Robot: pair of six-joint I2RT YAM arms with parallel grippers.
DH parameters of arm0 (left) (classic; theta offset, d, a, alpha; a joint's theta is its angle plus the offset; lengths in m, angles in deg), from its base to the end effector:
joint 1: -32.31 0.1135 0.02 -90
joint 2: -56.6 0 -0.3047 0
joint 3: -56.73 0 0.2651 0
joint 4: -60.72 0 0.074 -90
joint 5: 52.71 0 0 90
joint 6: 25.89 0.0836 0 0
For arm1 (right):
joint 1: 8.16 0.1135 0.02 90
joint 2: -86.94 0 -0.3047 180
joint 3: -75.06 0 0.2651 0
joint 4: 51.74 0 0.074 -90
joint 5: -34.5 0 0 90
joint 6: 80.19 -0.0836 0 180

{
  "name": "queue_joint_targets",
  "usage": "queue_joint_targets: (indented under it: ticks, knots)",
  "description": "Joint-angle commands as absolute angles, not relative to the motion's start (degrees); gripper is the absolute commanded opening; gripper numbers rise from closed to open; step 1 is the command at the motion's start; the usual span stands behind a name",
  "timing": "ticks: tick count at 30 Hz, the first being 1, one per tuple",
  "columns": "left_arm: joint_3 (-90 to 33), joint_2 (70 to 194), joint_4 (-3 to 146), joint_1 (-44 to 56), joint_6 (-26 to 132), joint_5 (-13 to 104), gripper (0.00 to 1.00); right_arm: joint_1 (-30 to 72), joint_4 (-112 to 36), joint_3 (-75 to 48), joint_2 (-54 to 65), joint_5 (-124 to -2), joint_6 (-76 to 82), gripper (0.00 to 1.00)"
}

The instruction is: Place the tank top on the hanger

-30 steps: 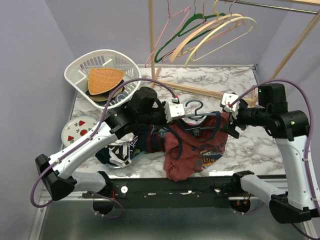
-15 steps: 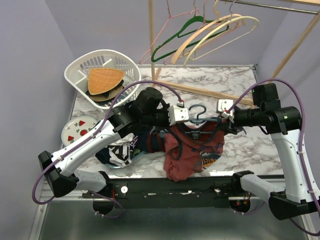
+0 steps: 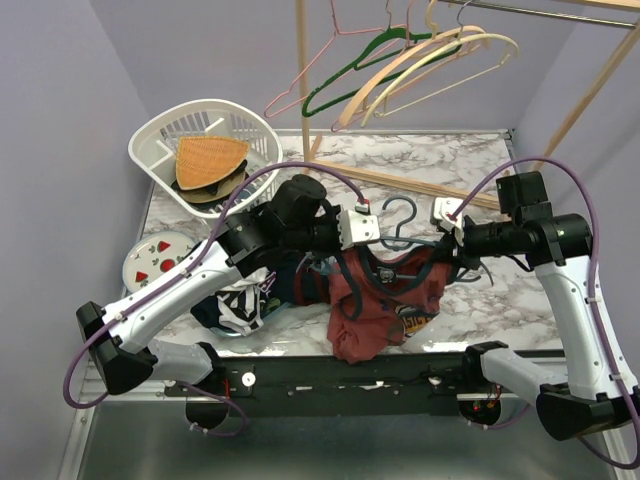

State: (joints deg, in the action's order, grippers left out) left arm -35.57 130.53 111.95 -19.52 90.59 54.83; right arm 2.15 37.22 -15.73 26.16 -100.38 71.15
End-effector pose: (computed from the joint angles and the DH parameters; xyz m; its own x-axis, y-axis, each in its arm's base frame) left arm 0.1757 -0.2643 0.4064 0.1039 0.5558 -0.8248 0.9605 0.1591 0.2282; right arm 0.1562 0.0884 0.3979 0.0212 -0.6281 -0.7778 -0.9722 0.1686 -0.1627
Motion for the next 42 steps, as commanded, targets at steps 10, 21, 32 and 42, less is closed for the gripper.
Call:
queue_joint_targets:
  ticks: [10, 21, 32, 42]
  knots:
    - [-21.5, 114.4, 88.2, -16.4, 84.7, 36.2, 0.97, -20.6, 28.6, -7.5, 36.1, -97.7, 53.8, 0.0]
    - [-8.8, 109.3, 83.6, -15.1, 82.0, 37.2, 0.98, -41.0, 16.6, -12.1, 32.9, -96.6, 49.0, 0.0]
    - [-2.8, 106.2, 81.3, -14.9, 80.6, 39.1, 0.98, -41.3, 3.4, -31.2, 21.1, -78.2, 40.8, 0.01]
    - [-2.5, 106.1, 80.7, -14.7, 79.8, 40.8, 0.98, -41.3, 0.5, -49.1, 9.0, -72.6, 37.2, 0.01]
